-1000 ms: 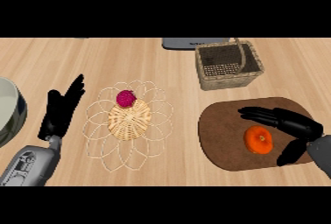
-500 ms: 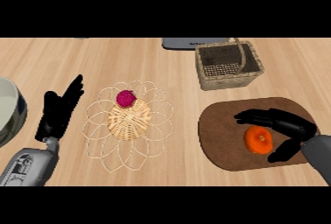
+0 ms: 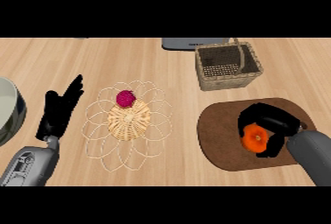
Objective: Pick the squash from the cutting board and place it in the basket
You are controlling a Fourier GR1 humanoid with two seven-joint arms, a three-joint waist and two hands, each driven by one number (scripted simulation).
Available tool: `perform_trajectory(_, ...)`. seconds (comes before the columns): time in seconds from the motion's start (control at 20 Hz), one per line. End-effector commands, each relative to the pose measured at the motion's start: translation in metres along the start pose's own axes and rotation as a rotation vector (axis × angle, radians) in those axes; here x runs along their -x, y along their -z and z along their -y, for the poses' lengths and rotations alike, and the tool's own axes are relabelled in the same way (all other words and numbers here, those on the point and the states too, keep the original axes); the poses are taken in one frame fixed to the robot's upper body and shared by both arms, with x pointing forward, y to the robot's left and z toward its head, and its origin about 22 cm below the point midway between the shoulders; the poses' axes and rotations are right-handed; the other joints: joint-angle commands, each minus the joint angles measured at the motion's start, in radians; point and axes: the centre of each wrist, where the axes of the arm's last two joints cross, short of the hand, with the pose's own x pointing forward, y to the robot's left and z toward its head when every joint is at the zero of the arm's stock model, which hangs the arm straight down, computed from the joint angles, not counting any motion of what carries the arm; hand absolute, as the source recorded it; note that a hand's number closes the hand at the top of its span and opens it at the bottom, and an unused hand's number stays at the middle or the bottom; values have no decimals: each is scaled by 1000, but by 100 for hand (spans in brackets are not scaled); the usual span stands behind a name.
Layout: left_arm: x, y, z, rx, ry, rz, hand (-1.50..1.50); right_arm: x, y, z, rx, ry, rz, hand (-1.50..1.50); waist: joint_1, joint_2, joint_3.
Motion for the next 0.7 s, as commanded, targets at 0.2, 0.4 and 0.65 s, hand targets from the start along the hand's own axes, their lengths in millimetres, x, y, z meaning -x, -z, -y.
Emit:
perform_trajectory(0.2,-3,1,9,40,17,10,0,-20,88,37,70,-155,-532,150,69,-10,-11)
perform_trajectory(0.4,-8,3,18,81,33,24,0,-61,163,53,107,-233,-698,150,97,-4,-4)
perform_trajectory(0.65,-13,8,24,68,25,24,0,-157,262,81,223,-270,-806,150,75,4,5)
